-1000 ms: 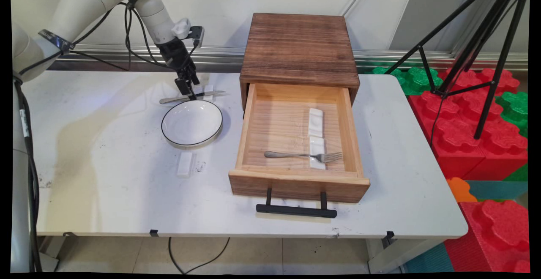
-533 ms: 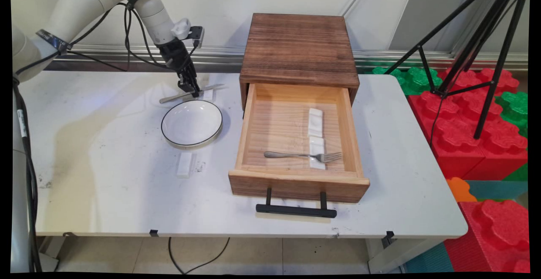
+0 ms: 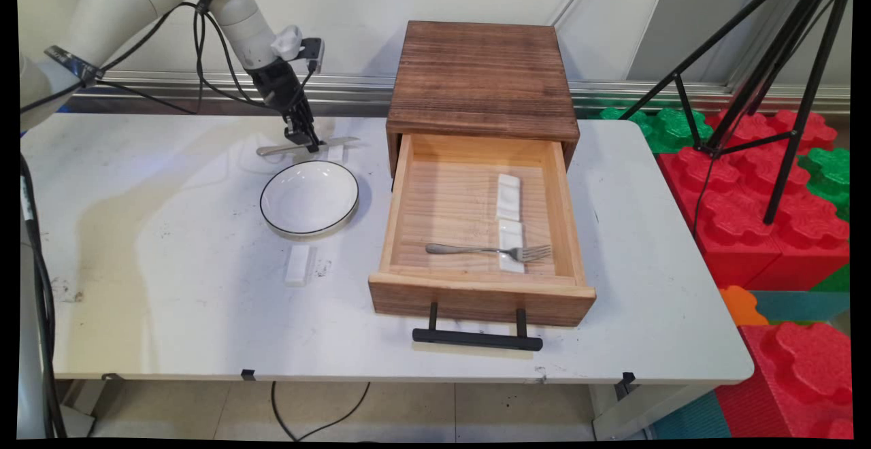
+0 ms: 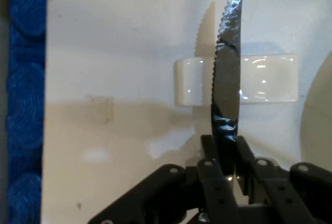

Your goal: Place the picked object into the drawer

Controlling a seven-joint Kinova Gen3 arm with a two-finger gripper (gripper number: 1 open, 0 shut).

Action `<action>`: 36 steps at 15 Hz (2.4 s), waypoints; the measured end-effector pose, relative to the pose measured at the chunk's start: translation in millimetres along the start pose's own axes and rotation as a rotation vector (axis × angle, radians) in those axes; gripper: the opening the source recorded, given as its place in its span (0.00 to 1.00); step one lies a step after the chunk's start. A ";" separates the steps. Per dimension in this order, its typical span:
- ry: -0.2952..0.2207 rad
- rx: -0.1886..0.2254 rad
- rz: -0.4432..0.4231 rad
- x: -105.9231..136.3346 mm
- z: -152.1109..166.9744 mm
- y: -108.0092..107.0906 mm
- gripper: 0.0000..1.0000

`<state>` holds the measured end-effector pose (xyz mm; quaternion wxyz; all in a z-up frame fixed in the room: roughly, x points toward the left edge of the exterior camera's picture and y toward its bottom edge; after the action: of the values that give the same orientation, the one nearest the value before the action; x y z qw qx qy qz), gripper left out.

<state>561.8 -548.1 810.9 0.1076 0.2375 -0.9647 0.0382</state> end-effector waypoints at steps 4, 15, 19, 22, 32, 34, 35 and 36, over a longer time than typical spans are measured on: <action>0.011 0.043 -0.026 -0.5 -14.8 1.5 0.00; 0.047 0.167 -0.049 12.9 -91.7 25.4 0.00; 0.078 0.195 -0.025 28.8 -130.3 49.8 0.00; 0.107 0.202 0.011 46.4 -158.1 75.8 0.00; 0.198 0.160 0.145 112.2 -200.3 159.3 0.00; 0.212 0.149 0.164 125.0 -201.6 171.7 0.00; 0.219 0.143 0.175 132.7 -201.6 178.8 0.00; 0.224 0.139 0.182 137.8 -201.3 183.4 0.00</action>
<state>395.4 -422.8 1033.9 0.1938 0.1502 -0.9592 0.1405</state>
